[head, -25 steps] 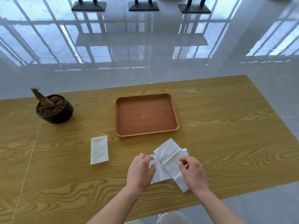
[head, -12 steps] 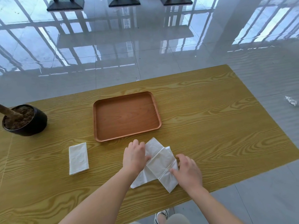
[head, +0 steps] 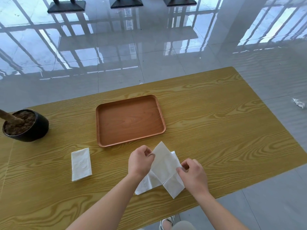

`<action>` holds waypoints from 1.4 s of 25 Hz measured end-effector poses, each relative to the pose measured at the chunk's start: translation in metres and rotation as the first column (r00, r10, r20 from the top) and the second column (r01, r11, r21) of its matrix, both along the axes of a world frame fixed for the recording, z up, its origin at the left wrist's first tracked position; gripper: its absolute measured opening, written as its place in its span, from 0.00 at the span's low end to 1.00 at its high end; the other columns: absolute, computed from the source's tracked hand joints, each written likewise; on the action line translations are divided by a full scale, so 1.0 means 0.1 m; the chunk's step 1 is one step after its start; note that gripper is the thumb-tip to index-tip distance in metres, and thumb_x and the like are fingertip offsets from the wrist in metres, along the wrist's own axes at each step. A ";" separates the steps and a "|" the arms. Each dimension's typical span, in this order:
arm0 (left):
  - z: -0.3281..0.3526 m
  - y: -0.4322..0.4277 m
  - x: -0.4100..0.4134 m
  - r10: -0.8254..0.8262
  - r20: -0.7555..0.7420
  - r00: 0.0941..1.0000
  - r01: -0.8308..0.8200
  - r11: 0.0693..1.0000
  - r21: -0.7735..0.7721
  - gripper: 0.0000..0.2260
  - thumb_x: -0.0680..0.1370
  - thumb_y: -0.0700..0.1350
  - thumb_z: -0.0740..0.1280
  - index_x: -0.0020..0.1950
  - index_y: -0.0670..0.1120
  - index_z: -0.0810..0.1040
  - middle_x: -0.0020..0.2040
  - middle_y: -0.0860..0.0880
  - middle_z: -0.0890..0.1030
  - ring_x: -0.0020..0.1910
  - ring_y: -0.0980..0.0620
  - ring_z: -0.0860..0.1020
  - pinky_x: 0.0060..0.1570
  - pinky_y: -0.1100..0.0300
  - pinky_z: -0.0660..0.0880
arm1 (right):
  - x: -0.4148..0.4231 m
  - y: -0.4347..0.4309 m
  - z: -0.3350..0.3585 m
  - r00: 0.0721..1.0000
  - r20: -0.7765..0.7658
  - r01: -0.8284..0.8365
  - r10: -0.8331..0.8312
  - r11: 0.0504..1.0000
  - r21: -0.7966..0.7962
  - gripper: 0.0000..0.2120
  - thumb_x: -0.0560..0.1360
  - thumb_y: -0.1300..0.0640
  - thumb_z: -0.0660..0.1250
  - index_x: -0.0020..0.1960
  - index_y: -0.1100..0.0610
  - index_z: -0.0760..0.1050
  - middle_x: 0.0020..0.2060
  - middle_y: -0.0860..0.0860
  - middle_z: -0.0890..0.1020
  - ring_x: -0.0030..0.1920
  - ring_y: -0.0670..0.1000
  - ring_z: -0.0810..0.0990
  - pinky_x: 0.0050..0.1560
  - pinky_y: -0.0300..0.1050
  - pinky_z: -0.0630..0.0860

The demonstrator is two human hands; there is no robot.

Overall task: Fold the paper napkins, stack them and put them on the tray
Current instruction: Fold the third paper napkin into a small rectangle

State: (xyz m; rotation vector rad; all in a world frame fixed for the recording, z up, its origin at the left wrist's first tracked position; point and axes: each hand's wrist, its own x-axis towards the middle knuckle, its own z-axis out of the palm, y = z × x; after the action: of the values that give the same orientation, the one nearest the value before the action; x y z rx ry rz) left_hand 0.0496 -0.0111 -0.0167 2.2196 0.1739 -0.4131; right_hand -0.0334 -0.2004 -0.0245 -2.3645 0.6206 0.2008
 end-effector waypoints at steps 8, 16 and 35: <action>0.19 0.56 -0.34 0.222 -0.067 0.973 -0.230 0.892 -0.390 0.06 0.75 0.42 0.74 0.39 0.48 0.79 0.33 0.51 0.81 0.33 0.57 0.76 0.34 0.62 0.73 | 0.09 0.14 0.28 0.993 -0.036 -0.074 0.114 0.827 0.558 0.17 0.69 0.62 0.78 0.53 0.51 0.77 0.44 0.51 0.84 0.45 0.49 0.83 0.46 0.44 0.80; 0.08 1.52 -0.84 0.603 -0.200 0.772 -0.629 0.683 -0.371 0.03 0.76 0.39 0.73 0.45 0.43 0.80 0.39 0.41 0.85 0.39 0.43 0.83 0.33 0.53 0.81 | 0.48 0.88 0.21 0.944 -0.148 -0.137 0.295 0.759 0.637 0.04 0.72 0.60 0.75 0.42 0.59 0.81 0.34 0.50 0.82 0.33 0.46 0.81 0.33 0.42 0.78; -0.27 1.98 -1.27 0.711 -0.184 0.678 -0.721 0.693 0.022 0.04 0.74 0.45 0.72 0.41 0.50 0.79 0.39 0.53 0.83 0.40 0.54 0.80 0.40 0.55 0.75 | 0.19 0.46 -0.23 0.477 0.100 -0.773 0.873 0.471 -0.425 0.15 0.71 0.60 0.76 0.57 0.57 0.82 0.62 0.52 0.80 0.62 0.56 0.78 0.57 0.54 0.80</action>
State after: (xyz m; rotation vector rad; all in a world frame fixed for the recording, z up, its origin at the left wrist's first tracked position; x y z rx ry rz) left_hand -0.0777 0.1872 -0.0436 1.8611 1.0887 -0.1627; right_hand -0.0144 -0.1540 -0.0476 -2.7477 -0.8131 0.1496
